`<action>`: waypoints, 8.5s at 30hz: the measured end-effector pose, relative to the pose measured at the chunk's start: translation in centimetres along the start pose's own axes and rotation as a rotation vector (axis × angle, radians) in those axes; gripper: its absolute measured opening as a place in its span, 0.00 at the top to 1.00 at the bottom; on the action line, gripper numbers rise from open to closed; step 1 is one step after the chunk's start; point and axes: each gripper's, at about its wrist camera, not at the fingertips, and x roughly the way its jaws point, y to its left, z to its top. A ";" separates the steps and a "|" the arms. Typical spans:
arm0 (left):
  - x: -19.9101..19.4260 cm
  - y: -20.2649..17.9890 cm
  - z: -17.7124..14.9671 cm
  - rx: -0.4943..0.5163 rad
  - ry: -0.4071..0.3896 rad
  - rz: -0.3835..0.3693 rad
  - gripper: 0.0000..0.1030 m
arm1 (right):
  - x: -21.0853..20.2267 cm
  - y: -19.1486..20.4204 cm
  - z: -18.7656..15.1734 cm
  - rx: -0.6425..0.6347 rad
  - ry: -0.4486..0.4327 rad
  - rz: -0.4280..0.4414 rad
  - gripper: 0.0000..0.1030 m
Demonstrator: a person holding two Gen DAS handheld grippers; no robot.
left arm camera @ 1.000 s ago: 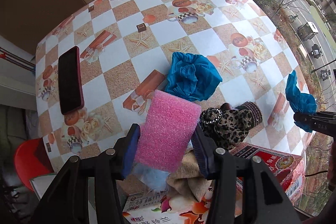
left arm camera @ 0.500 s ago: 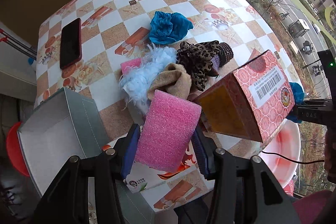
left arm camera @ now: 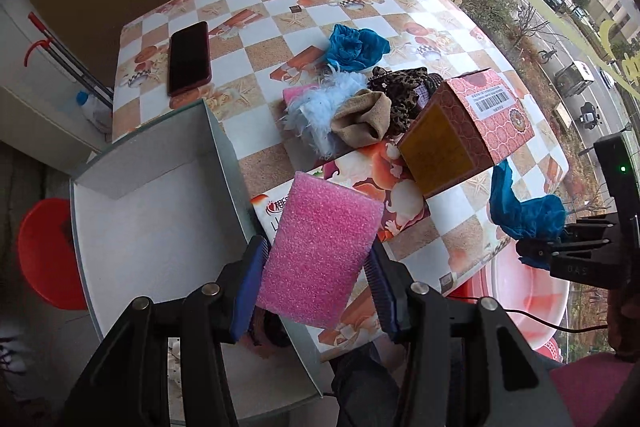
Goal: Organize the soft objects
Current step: 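Carry the pink sponge and blue cloth with both tools over the white box, then lower the sponge and blue cloth into the box and open both tools, then withdraw both tools from the box back toward the table items, then reach the left tool to the crumpled blue cloth while the right reaches the leopard-print scrunchie, then grasp the blue cloth with the left tool while the right grasps the leopard-print scrunchie, then lift and carry the blue cloth and leopard scrunchie with both tools over the white box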
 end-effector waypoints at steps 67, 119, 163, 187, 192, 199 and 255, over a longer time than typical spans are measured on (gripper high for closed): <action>-3.1 12.4 -7.9 -0.465 -0.093 0.096 0.48 | -5.4 25.2 3.8 -0.625 -0.122 -0.003 0.78; -1.2 15.1 -7.8 -0.502 -0.041 0.118 0.12 | -3.3 30.9 6.8 -0.644 -0.057 0.093 0.19; 4.2 2.7 12.3 -0.147 0.104 0.132 0.00 | 3.8 -1.2 24.6 -0.011 0.181 0.089 0.19; 24.0 -6.4 26.3 0.053 0.379 0.053 0.00 | 4.0 -12.0 25.0 0.129 0.094 0.015 0.19; 25.3 -5.5 26.4 0.023 0.397 0.069 0.00 | 0.8 -17.6 24.2 0.307 -0.020 0.027 0.19; 27.2 -4.6 26.2 -0.003 0.427 0.094 0.00 | -0.7 -19.0 22.3 0.411 -0.033 0.186 0.19; 12.4 -3.7 22.4 0.007 0.059 0.126 0.67 | -1.3 -10.0 22.2 0.069 -0.099 0.189 0.68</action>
